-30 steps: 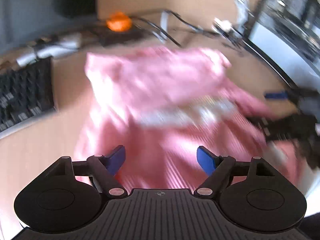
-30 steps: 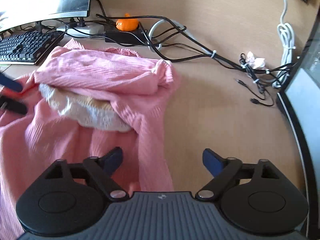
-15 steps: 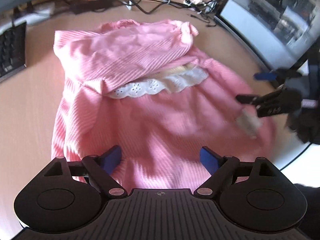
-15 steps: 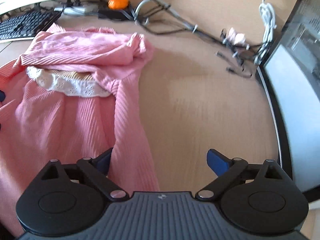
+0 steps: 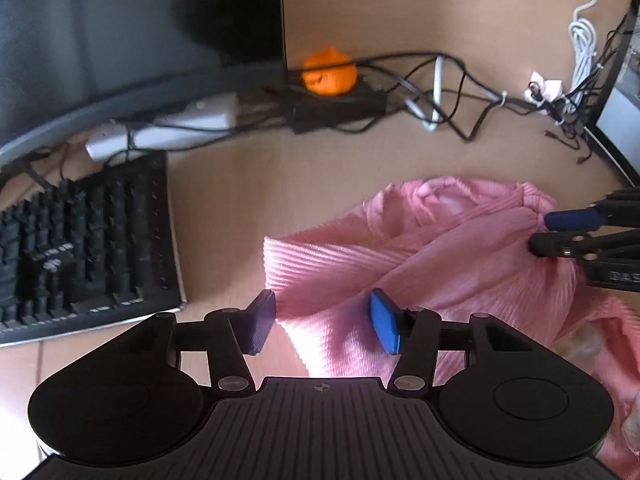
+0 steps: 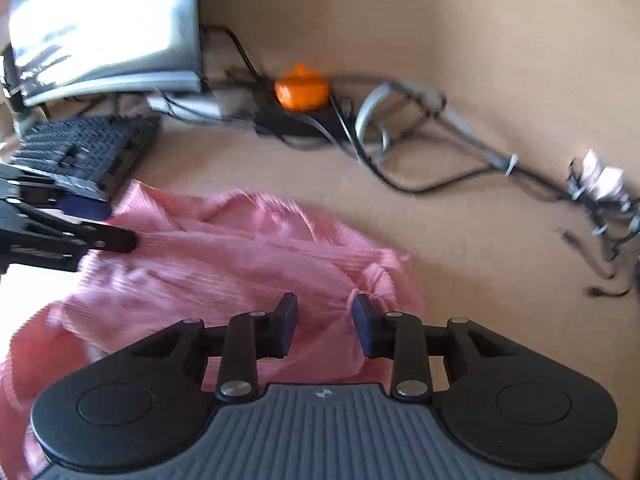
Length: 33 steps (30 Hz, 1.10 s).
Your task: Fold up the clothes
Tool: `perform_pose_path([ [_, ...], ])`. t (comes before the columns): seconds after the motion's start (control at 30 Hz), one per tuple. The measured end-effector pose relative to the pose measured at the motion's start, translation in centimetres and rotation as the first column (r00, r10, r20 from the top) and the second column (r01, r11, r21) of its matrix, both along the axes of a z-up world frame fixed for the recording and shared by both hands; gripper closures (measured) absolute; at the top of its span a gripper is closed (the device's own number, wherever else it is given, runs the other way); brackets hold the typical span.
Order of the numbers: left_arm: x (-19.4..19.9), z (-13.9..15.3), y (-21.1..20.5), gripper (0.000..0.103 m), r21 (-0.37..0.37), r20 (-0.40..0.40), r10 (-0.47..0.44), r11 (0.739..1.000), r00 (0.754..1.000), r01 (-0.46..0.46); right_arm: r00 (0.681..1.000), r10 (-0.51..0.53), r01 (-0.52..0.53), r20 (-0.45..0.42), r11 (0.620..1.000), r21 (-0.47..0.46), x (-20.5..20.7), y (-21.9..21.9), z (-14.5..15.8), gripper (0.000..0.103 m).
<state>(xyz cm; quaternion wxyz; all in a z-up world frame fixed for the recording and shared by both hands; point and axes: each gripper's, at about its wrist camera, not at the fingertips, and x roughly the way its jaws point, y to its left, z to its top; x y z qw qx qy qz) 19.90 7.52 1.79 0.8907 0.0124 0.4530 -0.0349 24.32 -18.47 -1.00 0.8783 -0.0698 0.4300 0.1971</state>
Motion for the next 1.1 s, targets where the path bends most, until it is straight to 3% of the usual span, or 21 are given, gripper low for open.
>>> perform_pose_path([
  [0.1,0.9,-0.5,0.0,0.045,-0.009,0.0,-0.005,1.0,1.0,0.005,1.0,-0.01,0.011,-0.005,0.998,0.056,0.6,-0.7,0.2,0.072],
  [0.13,1.4,0.0,0.6,0.045,-0.045,-0.004,0.013,0.999,1.0,-0.013,1.0,-0.014,0.015,-0.012,0.997,0.076,0.8,-1.0,0.6,0.071],
  [0.2,1.4,1.1,1.8,0.04,-0.115,0.007,0.066,0.991,0.998,-0.065,0.999,-0.053,0.052,0.005,0.992,0.112,1.5,-1.8,1.6,0.056],
  [0.23,1.3,1.6,2.3,0.032,-0.15,0.011,0.093,0.985,0.996,-0.09,0.997,-0.079,0.076,0.019,0.989,0.13,1.8,-2.3,2.2,0.052],
  [0.3,1.7,1.1,2.2,0.03,-0.156,-0.003,0.102,0.983,0.995,-0.102,0.992,-0.13,0.128,0.007,0.982,0.137,3.0,-2.6,2.0,0.05],
  [0.43,2.5,0.2,2.0,0.03,-0.162,-0.033,0.119,0.979,0.992,-0.123,0.971,-0.208,0.225,-0.116,0.963,0.149,5.0,-2.5,-1.0,0.05],
  [0.57,3.2,-0.8,1.7,0.033,-0.167,-0.062,0.135,0.975,0.989,-0.144,0.982,-0.178,0.185,-0.07,0.976,0.113,4.7,-1.1,-1.6,0.047],
  [0.6,3.2,-0.8,1.4,0.038,-0.164,-0.055,0.123,0.978,0.991,-0.13,0.986,-0.159,0.164,-0.054,0.982,0.096,4.6,-0.7,-1.6,0.055],
  [0.63,3.1,-0.7,1.1,0.052,-0.16,-0.046,0.109,0.98,0.993,-0.115,0.99,-0.134,0.137,-0.043,0.987,0.083,4.4,-0.4,-1.6,0.061],
  [0.67,3.0,-0.5,1.0,0.055,-0.166,-0.042,0.103,0.98,0.994,-0.108,0.992,-0.116,0.119,-0.038,0.99,0.076,4.3,-0.3,-1.4,0.075],
  [0.7,2.8,-0.3,0.8,0.057,-0.172,-0.038,0.097,0.98,0.995,-0.102,0.993,-0.109,0.111,-0.038,0.991,0.078,4.2,-0.4,-1.2,0.081],
  [0.8,2.6,0.1,1.0,0.053,-0.177,-0.032,0.098,0.979,0.995,-0.102,0.994,-0.11,0.111,-0.022,0.99,0.084,4.0,-1.0,-0.5,0.081],
  [0.9,2.9,-0.1,1.2,0.043,-0.171,-0.045,0.116,0.978,0.992,-0.122,0.991,-0.13,0.13,-0.011,0.988,0.083,4.1,-1.4,-0.4,0.071],
  [1.1,3.4,-0.8,1.0,0.035,-0.168,-0.038,0.113,0.979,0.993,-0.117,0.989,-0.14,0.143,-0.035,0.985,0.101,4.6,-1.3,-1.7,0.053],
])
